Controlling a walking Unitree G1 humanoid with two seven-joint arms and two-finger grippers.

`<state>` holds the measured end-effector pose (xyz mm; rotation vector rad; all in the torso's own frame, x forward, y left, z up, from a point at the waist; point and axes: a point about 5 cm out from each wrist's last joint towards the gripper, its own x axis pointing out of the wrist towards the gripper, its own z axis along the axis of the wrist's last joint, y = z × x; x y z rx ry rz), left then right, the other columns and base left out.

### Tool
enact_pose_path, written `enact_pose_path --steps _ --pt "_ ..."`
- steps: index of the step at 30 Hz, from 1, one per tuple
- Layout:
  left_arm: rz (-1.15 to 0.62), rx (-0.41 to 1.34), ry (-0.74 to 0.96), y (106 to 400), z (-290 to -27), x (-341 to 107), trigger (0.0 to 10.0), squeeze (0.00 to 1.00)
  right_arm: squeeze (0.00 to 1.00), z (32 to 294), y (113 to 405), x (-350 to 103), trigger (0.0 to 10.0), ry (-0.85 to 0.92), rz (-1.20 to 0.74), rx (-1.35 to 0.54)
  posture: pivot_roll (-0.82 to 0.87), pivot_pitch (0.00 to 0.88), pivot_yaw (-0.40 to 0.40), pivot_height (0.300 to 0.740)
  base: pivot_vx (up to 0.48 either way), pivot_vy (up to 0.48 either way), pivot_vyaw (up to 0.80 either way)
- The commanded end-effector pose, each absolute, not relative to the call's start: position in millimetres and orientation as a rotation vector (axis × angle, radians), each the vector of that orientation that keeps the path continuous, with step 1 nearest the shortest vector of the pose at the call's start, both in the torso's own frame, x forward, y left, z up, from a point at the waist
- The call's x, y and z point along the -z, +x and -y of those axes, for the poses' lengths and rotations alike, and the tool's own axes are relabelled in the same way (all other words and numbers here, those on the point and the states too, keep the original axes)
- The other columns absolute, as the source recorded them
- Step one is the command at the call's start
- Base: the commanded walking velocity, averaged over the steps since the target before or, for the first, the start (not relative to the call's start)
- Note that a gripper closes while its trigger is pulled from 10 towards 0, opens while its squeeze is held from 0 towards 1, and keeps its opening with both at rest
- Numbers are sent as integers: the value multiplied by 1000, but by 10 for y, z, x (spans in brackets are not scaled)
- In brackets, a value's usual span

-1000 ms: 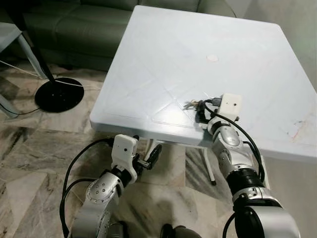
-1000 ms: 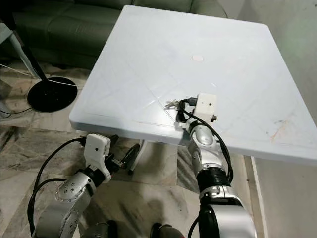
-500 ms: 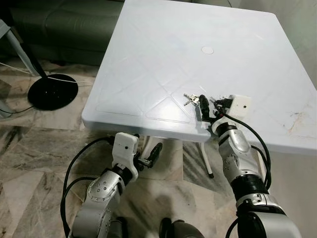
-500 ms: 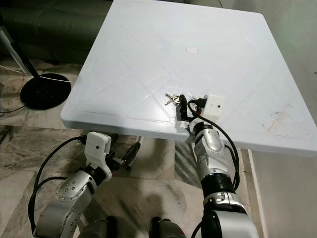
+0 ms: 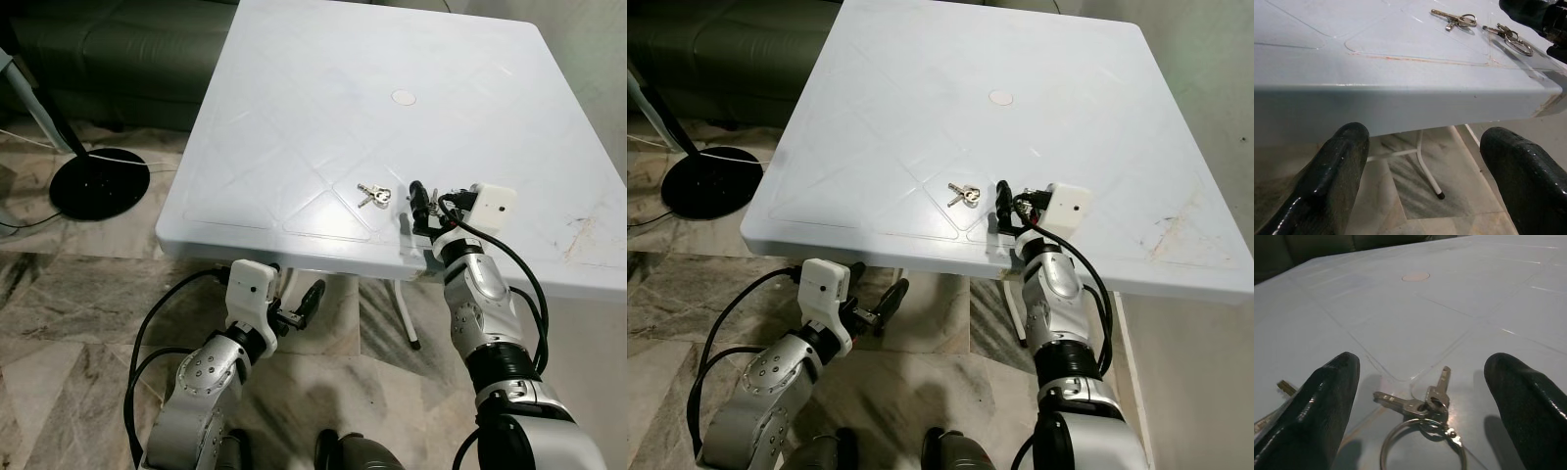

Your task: Hang keys on a hook

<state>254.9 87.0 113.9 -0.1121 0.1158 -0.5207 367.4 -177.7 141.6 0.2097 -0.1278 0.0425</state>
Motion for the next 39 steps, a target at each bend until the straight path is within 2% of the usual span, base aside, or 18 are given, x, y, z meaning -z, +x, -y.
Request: enact_pose_path --steps 1,18,36,37,38,39 --pt "-108 546 -119 2508 -805 -1188 10000 0 0 1821 3653 -1351 10000 185 98 -55 66 203 -99 740 0 0 0" --pt "-82 574 -104 2516 -732 -1318 10000 0 0 1767 3634 -1265 10000 146 52 -127 67 204 -93 740 0 0 0" --pt "-88 551 -126 2510 -739 -1322 10000 0 0 1827 3713 -1368 10000 116 -15 -62 65 216 -102 740 0 0 0" --pt "-88 551 -127 2512 -737 -1323 10000 0 0 1831 3717 -1381 9961 116 -13 -63 63 215 -105 740 0 0 0" --pt "-88 549 -127 2514 -735 -1325 10000 0 0 1837 3722 -1393 8784 104 -18 -66 63 215 -105 740 0 0 0" --pt "-88 549 -127 2514 -735 -1325 10000 0 0 1837 3722 -1393 8784 104 -18 -66 63 215 -105 740 0 0 0"
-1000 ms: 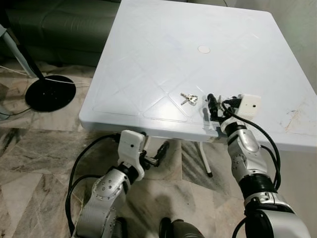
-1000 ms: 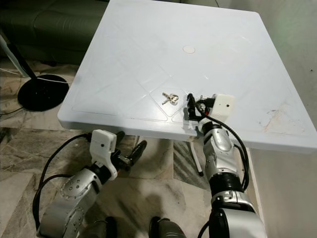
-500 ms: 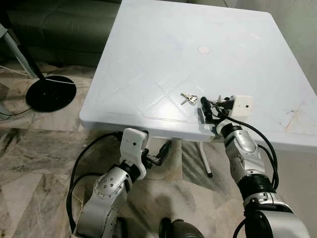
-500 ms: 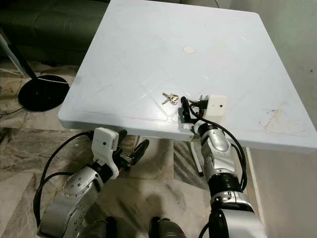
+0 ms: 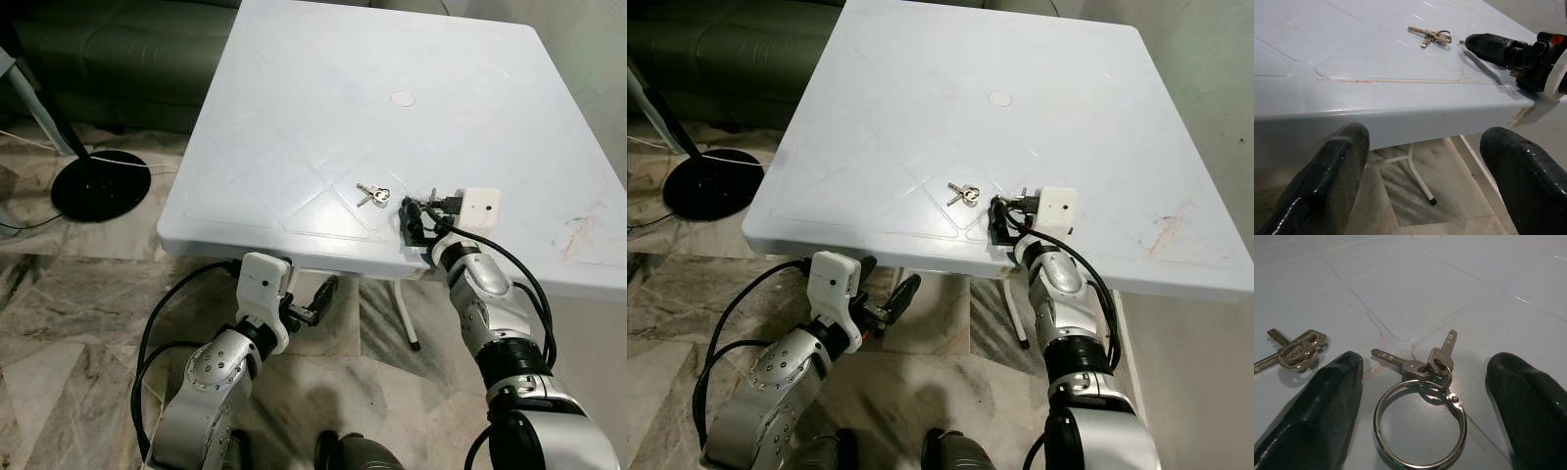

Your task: Hang keys on a hook

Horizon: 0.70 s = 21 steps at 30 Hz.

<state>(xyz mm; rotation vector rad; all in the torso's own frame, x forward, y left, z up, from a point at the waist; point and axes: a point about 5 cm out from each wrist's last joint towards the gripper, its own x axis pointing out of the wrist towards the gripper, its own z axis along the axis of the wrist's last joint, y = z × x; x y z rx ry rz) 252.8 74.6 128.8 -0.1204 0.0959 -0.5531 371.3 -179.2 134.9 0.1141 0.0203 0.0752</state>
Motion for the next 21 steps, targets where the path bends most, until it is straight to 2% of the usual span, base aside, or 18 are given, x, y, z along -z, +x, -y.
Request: enact_pose_path --steps 1,2,3,5,6,7,21 --pt "-87 547 -130 2516 -733 -1327 10000 0 0 1842 3716 -1413 5922 84 -5 -77 62 215 -108 740 0 0 0" --pt "-87 546 -132 2518 -732 -1328 10000 0 0 1845 3713 -1419 3961 81 0 -83 62 215 -108 740 0 0 0" --pt "-87 546 -132 2519 -731 -1329 10000 0 0 1846 3710 -1420 2863 80 -1 -90 62 215 -108 740 0 0 0" --pt "-85 544 -132 2519 -734 -1331 10000 0 0 1858 3707 -1430 2627 66 -4 -88 62 215 -108 740 0 0 0" --pt "-85 542 -135 2524 -734 -1331 10000 0 0 1864 3708 -1440 1961 60 0 -89 58 214 -110 740 0 0 0" --pt "-85 540 -136 2528 -734 -1331 10000 0 0 1875 3709 -1454 0 57 4 -90 58 214 -110 740 0 0 0" --pt "-84 529 -150 2534 -734 -1335 10000 0 0 1920 3701 -1480 0 -21 -23 -126 54 213 -113 740 0 0 0"
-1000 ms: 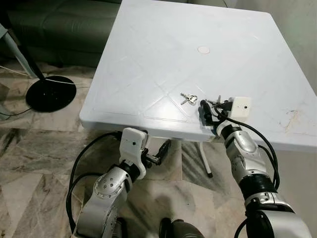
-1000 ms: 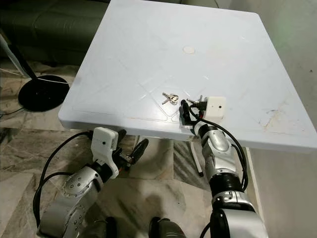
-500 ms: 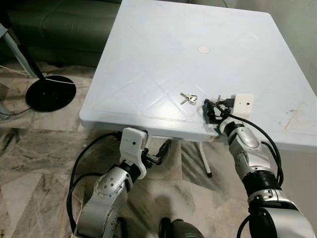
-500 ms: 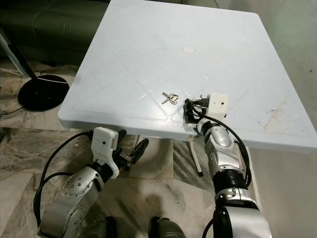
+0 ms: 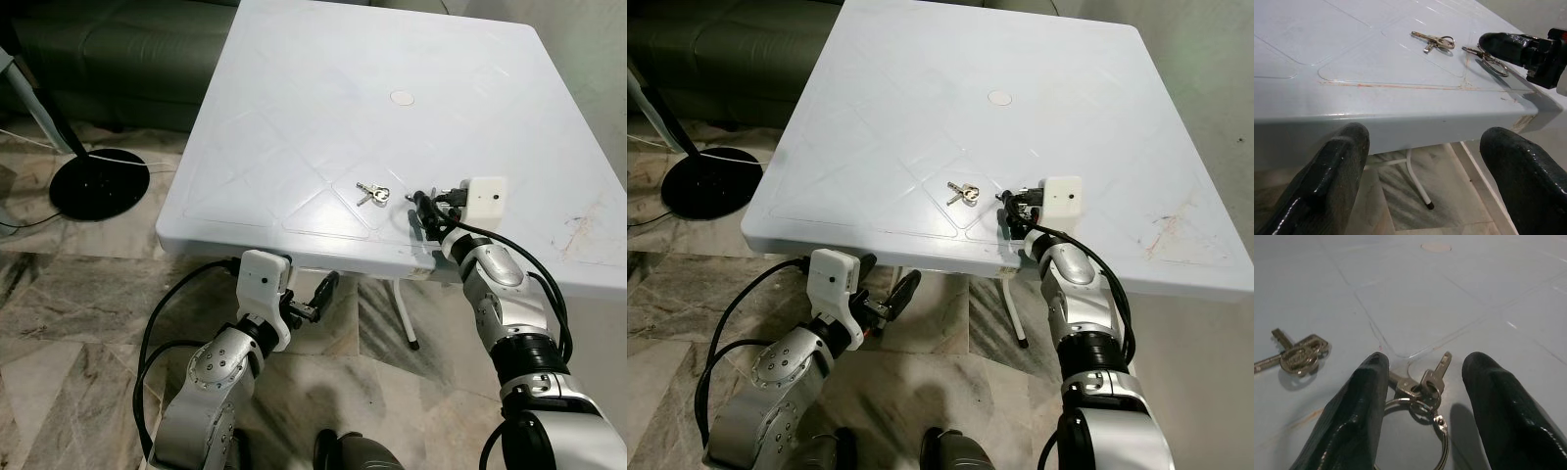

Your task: Hang keys on a hook

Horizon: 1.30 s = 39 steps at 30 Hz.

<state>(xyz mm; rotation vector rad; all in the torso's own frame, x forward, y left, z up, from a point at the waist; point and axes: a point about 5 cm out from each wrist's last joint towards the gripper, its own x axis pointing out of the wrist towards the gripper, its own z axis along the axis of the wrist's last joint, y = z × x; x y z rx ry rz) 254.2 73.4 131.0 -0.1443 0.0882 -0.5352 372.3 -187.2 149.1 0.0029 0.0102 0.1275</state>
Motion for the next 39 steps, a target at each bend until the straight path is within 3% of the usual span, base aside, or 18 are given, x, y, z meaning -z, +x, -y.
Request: enact_pose_path --steps 1,2,5,7,8,13,18,20,22,23,26,27,28,29,30,39 --pt "-84 529 -150 2534 -734 -1335 10000 0 0 1920 3701 -1480 0 -21 -23 -126 54 213 -113 740 0 0 0" --pt "-84 528 -152 2534 -734 -1334 10000 0 0 1919 3695 -1475 745 -34 -36 -145 54 213 -113 740 0 0 0" --pt "-84 526 -157 2535 -729 -1335 10000 0 0 1924 3684 -1461 1608 -56 -55 -161 43 220 -123 740 0 0 0" --pt "-84 524 -159 2535 -728 -1336 10000 0 0 1918 3676 -1444 0 -54 -72 -173 43 220 -123 740 0 0 0" --pt "-84 523 -160 2535 -728 -1336 10000 0 0 1913 3671 -1438 1255 -63 -78 -179 43 220 -123 740 0 0 0" --pt "-84 519 -162 2536 -725 -1334 10000 0 0 1900 3655 -1402 2235 -80 -110 -200 41 218 -128 740 0 0 0" --pt "-82 515 -164 2541 -723 -1332 10000 0 0 1897 3648 -1400 1922 -89 -123 -212 39 214 -135 740 0 0 0" --pt "-81 510 -168 2546 -723 -1332 10000 0 0 1897 3648 -1402 1373 -94 -132 -214 38 208 -139 740 0 0 0" --pt "-81 508 -168 2548 -722 -1330 10000 0 0 1900 3651 -1406 1961 -92 -131 -214 38 208 -139 740 0 0 0" --pt "-81 507 -168 2548 -722 -1329 10000 0 0 1898 3650 -1414 0 -98 -126 -219 38 208 -139 740 0 0 0" --pt "-80 505 -170 2550 -720 -1328 10000 0 0 1896 3651 -1419 235 -104 -128 -226 37 202 -143 740 0 0 0" --pt "-80 503 -170 2551 -719 -1328 10000 0 0 1898 3652 -1420 902 -108 -132 -225 37 202 -143 740 0 0 0" --pt "-79 502 -171 2552 -719 -1327 10000 0 0 1898 3653 -1423 314 -111 -134 -230 35 198 -146 740 0 0 0" --pt "-79 501 -171 2553 -718 -1327 10000 0 0 1898 3653 -1424 627 -112 -134 -234 35 198 -146 740 0 0 0" --pt "-78 499 -174 2557 -720 -1328 10000 0 0 1898 3653 -1437 0 -114 -126 -238 35 198 -146 740 0 0 0" --pt "-71 482 -181 2590 -730 -1340 10000 0 0 1934 3672 -1549 0 -103 -67 -235 31 198 -153 740 0 0 0"
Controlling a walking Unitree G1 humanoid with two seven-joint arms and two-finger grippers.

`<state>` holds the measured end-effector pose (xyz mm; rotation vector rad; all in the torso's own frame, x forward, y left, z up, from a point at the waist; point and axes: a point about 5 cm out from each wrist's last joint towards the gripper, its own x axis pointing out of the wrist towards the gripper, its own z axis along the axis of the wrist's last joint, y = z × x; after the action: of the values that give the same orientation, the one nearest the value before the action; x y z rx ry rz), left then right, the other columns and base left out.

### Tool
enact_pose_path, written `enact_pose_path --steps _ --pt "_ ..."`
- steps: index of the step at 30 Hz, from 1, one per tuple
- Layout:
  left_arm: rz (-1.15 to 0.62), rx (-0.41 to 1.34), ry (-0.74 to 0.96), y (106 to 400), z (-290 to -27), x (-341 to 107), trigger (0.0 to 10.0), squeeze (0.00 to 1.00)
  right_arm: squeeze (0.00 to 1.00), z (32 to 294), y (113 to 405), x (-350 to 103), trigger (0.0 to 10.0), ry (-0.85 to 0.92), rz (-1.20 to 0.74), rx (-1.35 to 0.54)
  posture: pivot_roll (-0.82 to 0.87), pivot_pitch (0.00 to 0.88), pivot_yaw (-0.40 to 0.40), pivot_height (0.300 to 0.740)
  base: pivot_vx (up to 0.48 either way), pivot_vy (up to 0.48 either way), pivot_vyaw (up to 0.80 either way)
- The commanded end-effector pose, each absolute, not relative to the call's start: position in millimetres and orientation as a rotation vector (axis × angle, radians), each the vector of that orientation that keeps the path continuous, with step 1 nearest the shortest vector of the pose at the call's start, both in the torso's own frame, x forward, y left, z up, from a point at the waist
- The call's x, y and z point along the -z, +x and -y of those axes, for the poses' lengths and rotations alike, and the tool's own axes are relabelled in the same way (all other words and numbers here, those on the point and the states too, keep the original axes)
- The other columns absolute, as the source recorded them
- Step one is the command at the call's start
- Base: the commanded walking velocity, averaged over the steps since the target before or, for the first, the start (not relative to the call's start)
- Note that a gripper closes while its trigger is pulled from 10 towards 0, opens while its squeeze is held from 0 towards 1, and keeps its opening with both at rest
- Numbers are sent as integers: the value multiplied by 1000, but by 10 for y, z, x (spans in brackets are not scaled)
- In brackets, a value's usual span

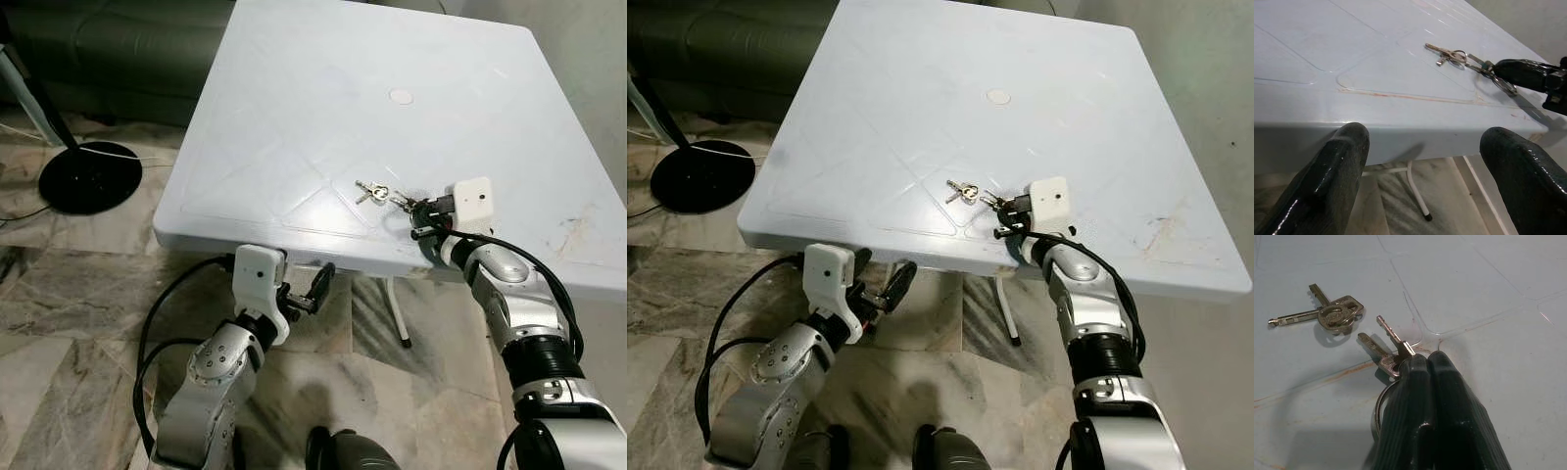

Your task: Hang keys on a hook

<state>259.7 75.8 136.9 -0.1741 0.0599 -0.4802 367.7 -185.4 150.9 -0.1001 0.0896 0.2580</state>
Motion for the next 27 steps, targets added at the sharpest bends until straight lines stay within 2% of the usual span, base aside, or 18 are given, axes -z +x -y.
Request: enact_pose_path --steps 1,11,20,23,27 --pt "-72 480 -182 2590 -730 -1340 10000 0 0 1933 3672 -1559 0 -99 -56 -234 30 199 -154 740 0 0 0" --pt "-72 466 -179 2594 -742 -1339 10000 0 0 1972 3710 -1702 0 9 42 -179 35 206 -154 740 0 0 0" --pt "-72 457 -179 2606 -750 -1339 10000 0 0 2001 3738 -1769 0 -5 77 -153 40 205 -156 740 0 0 0" --pt "-71 453 -179 2619 -750 -1339 10000 0 0 2010 3750 -1805 0 60 98 -138 40 199 -156 740 0 0 0" --pt "-64 450 -178 2641 -750 -1349 10000 0 0 2015 3752 -1851 0 48 132 -124 41 192 -156 740 0 0 0"
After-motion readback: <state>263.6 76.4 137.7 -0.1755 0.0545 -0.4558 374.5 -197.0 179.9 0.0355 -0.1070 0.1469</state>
